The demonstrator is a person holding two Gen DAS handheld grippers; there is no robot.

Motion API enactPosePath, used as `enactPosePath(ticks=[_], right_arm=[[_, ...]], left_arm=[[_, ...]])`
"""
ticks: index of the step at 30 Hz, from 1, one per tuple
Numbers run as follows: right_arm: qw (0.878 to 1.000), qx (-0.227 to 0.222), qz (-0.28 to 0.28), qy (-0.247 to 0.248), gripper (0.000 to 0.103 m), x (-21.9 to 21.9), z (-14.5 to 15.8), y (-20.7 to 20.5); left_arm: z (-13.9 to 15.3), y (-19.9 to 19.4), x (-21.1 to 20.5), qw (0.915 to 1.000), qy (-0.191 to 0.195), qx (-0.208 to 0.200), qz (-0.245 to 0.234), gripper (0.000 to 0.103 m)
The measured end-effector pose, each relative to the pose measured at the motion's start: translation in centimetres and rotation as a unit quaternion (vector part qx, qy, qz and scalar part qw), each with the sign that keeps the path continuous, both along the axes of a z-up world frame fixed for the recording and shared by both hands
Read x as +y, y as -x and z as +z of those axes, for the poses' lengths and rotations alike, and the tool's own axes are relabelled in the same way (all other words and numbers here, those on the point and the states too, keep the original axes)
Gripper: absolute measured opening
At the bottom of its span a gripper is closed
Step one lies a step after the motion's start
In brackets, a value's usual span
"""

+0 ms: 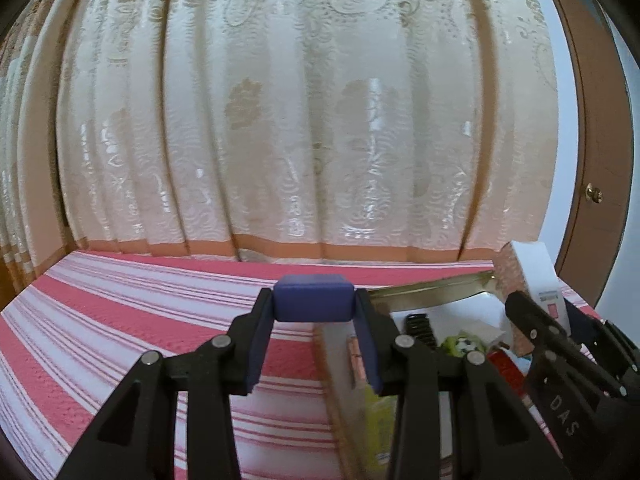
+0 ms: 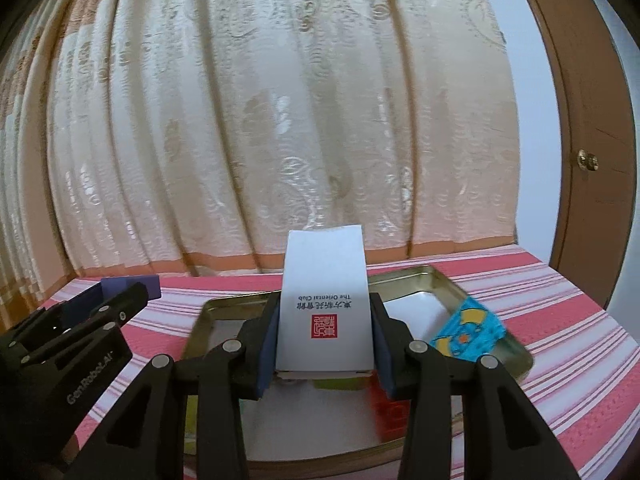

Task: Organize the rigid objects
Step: 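Carry the white box with the right tool while the left tool carries the blue cube over the tray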

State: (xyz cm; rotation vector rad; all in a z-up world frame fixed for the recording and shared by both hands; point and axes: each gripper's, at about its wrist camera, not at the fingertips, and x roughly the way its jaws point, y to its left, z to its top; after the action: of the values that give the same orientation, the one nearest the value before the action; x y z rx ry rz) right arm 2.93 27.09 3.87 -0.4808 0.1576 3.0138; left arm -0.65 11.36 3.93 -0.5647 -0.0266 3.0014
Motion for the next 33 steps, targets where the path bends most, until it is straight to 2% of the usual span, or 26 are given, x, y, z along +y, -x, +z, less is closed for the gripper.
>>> enactPosePath(ticks=[12, 25, 33], right_arm=[[0.999, -0.004, -0.036, -0.015, 0.044, 4.2, 0.1, 1.0], [0.998, -0.016, -0.053, -0.044, 0.044, 6.5, -0.1, 2.7], [0.996, -0.046, -0.047, -0.053, 0.044, 7.0, -0.8, 4.4]], left_arm=[[-0.1, 1.2, 4.4, 0.9996, 0.009, -0.009, -0.026, 0.039], [-1.3, 2.8, 7.8, 0.9986, 0.015, -0.037, -0.035, 0.039], [-2.0, 3.7, 8.3, 0.9973, 0.027, -0.061, -0.030, 0.039]])
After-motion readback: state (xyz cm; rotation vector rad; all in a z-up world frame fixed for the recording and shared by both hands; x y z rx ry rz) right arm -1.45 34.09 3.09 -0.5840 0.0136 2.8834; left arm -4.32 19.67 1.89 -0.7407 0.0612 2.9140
